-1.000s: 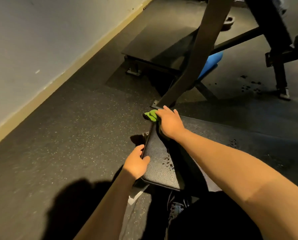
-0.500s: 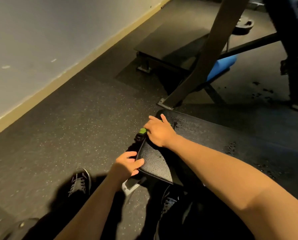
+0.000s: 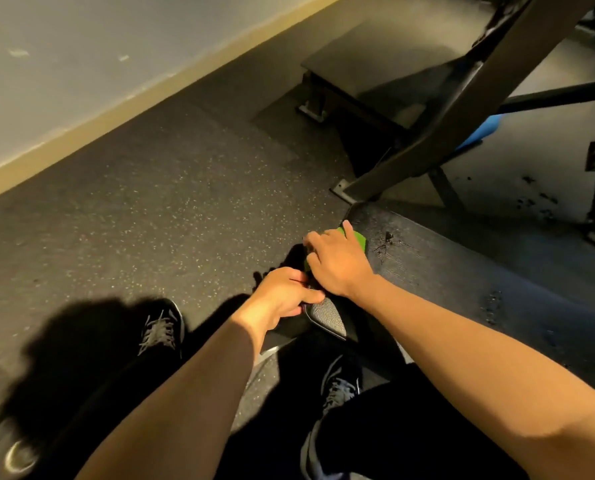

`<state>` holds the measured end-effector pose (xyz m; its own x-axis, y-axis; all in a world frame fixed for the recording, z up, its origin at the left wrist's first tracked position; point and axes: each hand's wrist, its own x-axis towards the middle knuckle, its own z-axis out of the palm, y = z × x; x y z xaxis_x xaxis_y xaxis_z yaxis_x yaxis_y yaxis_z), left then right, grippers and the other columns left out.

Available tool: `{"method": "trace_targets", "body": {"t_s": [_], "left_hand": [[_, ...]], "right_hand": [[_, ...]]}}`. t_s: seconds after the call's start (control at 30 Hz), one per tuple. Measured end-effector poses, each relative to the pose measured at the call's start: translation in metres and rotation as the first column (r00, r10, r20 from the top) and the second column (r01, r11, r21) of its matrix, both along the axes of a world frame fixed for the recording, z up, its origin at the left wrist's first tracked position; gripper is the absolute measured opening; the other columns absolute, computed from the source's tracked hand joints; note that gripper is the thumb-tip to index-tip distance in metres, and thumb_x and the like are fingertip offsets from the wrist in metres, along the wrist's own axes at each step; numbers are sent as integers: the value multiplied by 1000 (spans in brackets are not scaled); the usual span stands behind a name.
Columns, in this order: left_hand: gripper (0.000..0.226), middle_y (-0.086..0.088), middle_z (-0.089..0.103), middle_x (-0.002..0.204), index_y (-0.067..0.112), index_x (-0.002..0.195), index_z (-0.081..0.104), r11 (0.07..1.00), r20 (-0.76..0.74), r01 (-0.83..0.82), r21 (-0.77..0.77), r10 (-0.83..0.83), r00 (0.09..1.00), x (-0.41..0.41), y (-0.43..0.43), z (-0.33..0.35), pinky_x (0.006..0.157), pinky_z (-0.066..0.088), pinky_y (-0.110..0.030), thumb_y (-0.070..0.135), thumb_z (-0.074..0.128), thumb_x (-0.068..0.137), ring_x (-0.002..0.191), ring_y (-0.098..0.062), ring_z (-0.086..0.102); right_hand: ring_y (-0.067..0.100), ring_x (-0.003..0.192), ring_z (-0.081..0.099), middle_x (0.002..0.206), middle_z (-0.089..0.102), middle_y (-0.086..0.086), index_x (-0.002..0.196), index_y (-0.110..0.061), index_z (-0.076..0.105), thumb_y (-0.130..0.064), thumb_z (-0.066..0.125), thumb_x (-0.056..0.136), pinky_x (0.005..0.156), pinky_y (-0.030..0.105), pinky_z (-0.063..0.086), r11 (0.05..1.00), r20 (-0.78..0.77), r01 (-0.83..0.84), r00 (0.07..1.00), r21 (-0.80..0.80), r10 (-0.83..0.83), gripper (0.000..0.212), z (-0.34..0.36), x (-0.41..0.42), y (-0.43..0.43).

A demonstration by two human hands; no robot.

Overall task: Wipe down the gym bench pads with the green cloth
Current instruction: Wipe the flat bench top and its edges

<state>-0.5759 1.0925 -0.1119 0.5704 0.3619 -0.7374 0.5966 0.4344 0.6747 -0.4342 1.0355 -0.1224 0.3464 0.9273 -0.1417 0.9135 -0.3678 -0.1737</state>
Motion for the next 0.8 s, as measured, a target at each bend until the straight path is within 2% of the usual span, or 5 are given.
{"method": "trace_targets", "body": {"t_s": [0.17,0.3,0.43,0.67,0.8], "left_hand": [[80,-5,60,124,19,142,43,997,8,-79,-18,79,997,3,2,-4,90,53,-35,3,84,77,113,-20,60],[94,-9,40,150,29,153,31,999,47,-40,6,40,998,5,3,-7,94,52,-37,4,83,79,119,-21,54],[94,-7,36,156,30,155,29,1000,58,2,24,-4,998,7,5,-7,89,52,-35,3,81,82,122,-21,52],[103,-8,36,156,34,158,20,997,27,18,76,-20,999,13,2,6,93,52,-41,0,79,82,128,-25,49],[113,-7,31,157,42,158,8,991,6,-31,131,31,1000,11,-4,12,74,56,-34,-2,78,82,113,-19,50]], "right_hand": [[20,114,48,95,62,-1,106,-22,59,-22,44,93,120,46,-2,975,-32,-223,974,5,223,20,-4,15,-11],[22,144,29,124,61,1,112,-22,65,-15,46,95,120,53,-3,997,17,-19,1000,69,18,27,-5,59,7],[24,151,15,147,47,-5,127,-26,61,-16,42,99,120,57,2,975,2,196,980,101,-198,35,-5,86,16],[24,144,30,131,59,-3,126,-22,61,-13,46,94,119,50,14,981,-144,98,987,170,-74,37,-1,44,-14],[23,133,41,121,63,1,117,-19,67,-13,46,90,118,44,12,981,-237,-13,970,196,60,35,0,4,-36]]}}
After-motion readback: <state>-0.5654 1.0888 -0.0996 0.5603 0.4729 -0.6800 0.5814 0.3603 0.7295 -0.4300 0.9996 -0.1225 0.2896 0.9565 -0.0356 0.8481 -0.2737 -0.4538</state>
